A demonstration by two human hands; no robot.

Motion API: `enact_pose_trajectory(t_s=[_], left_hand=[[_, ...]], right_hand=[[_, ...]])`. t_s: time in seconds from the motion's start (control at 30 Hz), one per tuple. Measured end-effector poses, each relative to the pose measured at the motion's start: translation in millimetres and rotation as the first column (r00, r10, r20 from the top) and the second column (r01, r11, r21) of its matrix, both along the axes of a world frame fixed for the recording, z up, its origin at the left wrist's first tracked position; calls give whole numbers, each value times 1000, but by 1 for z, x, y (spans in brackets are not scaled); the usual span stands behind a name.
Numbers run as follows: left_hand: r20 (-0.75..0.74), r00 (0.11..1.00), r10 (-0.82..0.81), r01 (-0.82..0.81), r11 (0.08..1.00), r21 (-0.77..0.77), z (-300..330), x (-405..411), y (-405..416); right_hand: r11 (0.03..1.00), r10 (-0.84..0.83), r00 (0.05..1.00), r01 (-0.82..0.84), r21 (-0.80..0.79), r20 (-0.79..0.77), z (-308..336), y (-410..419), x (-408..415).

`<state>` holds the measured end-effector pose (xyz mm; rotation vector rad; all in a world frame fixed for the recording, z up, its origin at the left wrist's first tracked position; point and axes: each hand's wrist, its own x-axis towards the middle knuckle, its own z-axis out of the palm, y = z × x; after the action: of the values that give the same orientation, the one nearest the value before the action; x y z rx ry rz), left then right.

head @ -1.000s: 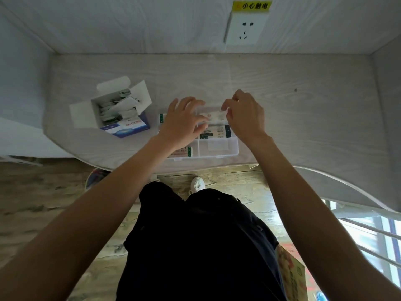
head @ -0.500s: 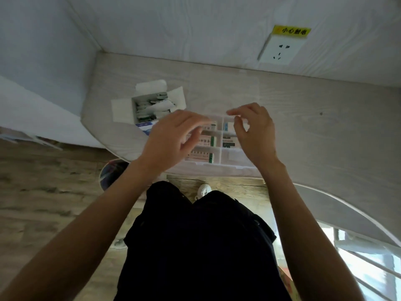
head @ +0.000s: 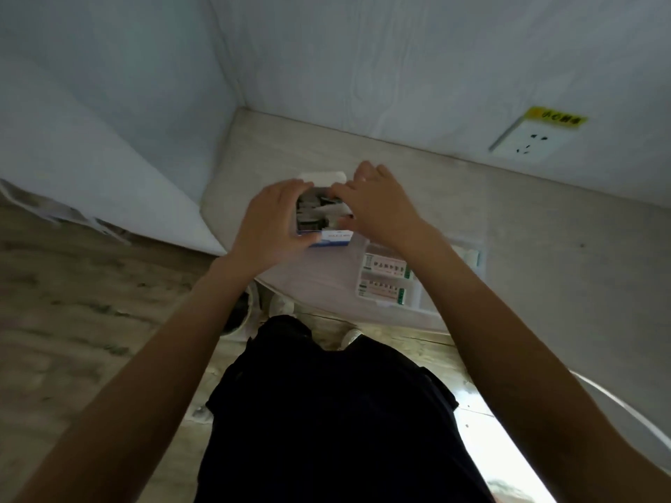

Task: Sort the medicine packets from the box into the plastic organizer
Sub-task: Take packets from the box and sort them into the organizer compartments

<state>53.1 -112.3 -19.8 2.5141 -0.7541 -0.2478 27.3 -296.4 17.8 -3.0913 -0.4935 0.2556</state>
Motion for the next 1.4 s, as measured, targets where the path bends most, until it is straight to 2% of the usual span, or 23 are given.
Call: enact_pose_trajectory(t_s=[0.13,0.27,0.4,0.63,0.83,0.93,1.03,1.13,1.23,1.3,1.4], left_hand=[[-6,999,-32,32,999,-14,-2,3,1],[25,997,-71,71,997,6,-5,8,3],[39,996,-77,77,997,-2,-7,10,3],[39,997,-66,66,998,-11,-4,8,0],[92,994,-66,63,997,41,-6,10,1],[121,992,-46,42,998,38,-2,11,-3],[117,989,-88,97,992,-78,6,14,-12],[44,989,-142,148,971,-189,12,13,-26],[-59,987,-150,129,955,-268,13,12,-36],[-86,986,-144,111,946,-305,13,12,-39],[-89,990,-112,77,940,-332,13,13,-40]], right_hand=[[1000,-21,994,23,15,-105,5,3,10],[976,-120,958,162,146,-262,14,3,18],[967,-135,954,186,173,-269,16,2,18],[991,-131,980,126,-43,-152,5,15,18],[994,-28,999,32,-101,41,-3,18,17],[994,-55,990,66,-86,128,5,10,11],[991,-115,985,123,-50,131,11,2,3],[990,-137,983,141,-29,122,16,2,-2],[987,-162,972,160,25,171,20,4,-7],[988,-152,970,146,47,189,23,2,-7],[975,-189,973,170,143,133,26,-2,-6]])
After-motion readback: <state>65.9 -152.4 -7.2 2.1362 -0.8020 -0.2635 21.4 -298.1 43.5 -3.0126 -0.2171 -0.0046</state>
